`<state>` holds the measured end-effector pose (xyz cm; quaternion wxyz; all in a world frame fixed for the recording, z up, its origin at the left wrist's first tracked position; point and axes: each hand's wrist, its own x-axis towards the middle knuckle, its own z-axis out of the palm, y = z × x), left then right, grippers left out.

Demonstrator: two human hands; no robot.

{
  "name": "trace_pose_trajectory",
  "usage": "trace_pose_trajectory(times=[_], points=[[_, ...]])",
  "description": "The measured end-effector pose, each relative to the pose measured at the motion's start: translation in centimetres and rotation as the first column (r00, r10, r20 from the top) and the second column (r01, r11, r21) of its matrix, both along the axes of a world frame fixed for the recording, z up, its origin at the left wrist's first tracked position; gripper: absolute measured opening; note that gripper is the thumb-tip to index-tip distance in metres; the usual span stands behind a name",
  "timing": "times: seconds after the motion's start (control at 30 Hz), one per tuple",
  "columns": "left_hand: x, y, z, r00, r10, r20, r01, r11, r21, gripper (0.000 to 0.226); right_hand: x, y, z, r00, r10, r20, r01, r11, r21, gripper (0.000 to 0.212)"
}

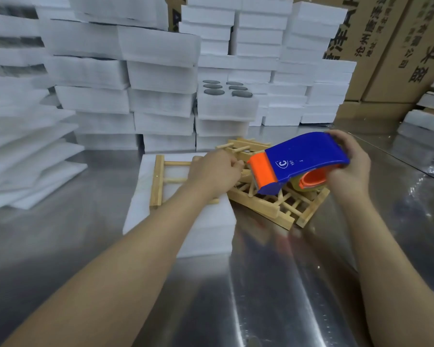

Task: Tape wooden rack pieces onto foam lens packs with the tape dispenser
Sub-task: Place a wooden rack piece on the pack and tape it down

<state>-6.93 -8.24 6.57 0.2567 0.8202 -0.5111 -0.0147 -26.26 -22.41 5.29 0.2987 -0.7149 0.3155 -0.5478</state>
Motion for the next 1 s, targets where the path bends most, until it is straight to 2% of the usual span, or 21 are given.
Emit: trace_pose_trajectory(times=[0.07, 0.2, 0.33, 0.53, 0.67, 0.73, 0.8, 0.87, 0.93, 1.0], points=[[0.1, 0.0, -0.1, 0.999, -0.012, -0.051, 0.009, 0.999, -0.053, 0.03, -0.1, 0.0, 0.1, 1.0, -0.006, -0.016, 0.006, 1.0, -0.026, 0.047], [0.0, -0.1, -0.3, 1.0, -0.012, 0.015, 0.014, 0.996, -0.092, 0.017, 0.1, 0.1, 0.3, 0.994, -0.02, -0.104, 0.008, 0.993, -0.116, 0.05], [-0.2, -0.1, -0.2, 0.995, -0.035, 0.094, 0.042, 0.996, -0.076, 0.019, 0.7, 0.6, 0.7, 0.98, -0.078, -0.184, 0.025, 0.962, -0.272, 0.053], [-0.4, 0.3, -0.1, 0.988, -0.111, 0.102, 0.126, 0.98, -0.154, 0.023, 1.0, 1.4, 0.8, 0.977, -0.167, -0.135, 0.091, 0.891, -0.445, 0.056], [-0.3, 0.4, -0.3, 0.994, -0.109, -0.002, 0.105, 0.962, -0.252, 0.012, 1.1, 1.4, 0.6, 0.984, -0.176, -0.027, 0.145, 0.88, -0.452, 0.052], [-0.3, 0.3, -0.4, 0.995, -0.097, -0.021, 0.09, 0.968, -0.236, 0.006, 0.9, 1.2, 0.4, 0.979, -0.202, -0.002, 0.177, 0.862, -0.474, 0.047], [-0.2, 0.2, -0.4, 0.995, -0.096, -0.023, 0.089, 0.973, -0.213, 0.01, 0.3, 0.9, 0.5, 0.971, -0.24, 0.02, 0.218, 0.839, -0.498, 0.042], [0.0, 0.3, -0.4, 0.993, -0.102, -0.054, 0.088, 0.973, -0.214, 0.012, -0.3, 0.7, 0.7, 0.954, -0.269, 0.135, 0.301, 0.861, -0.409, 0.043], [0.0, 0.2, -0.5, 0.993, -0.097, -0.067, 0.082, 0.977, -0.197, 0.008, -0.7, 0.4, 1.1, 0.906, -0.318, 0.281, 0.384, 0.895, -0.227, 0.046], [0.0, 0.1, -0.6, 0.995, -0.086, -0.059, 0.076, 0.985, -0.155, 0.012, -1.8, -0.8, 1.1, 0.851, -0.383, 0.358, 0.408, 0.913, 0.006, 0.052]])
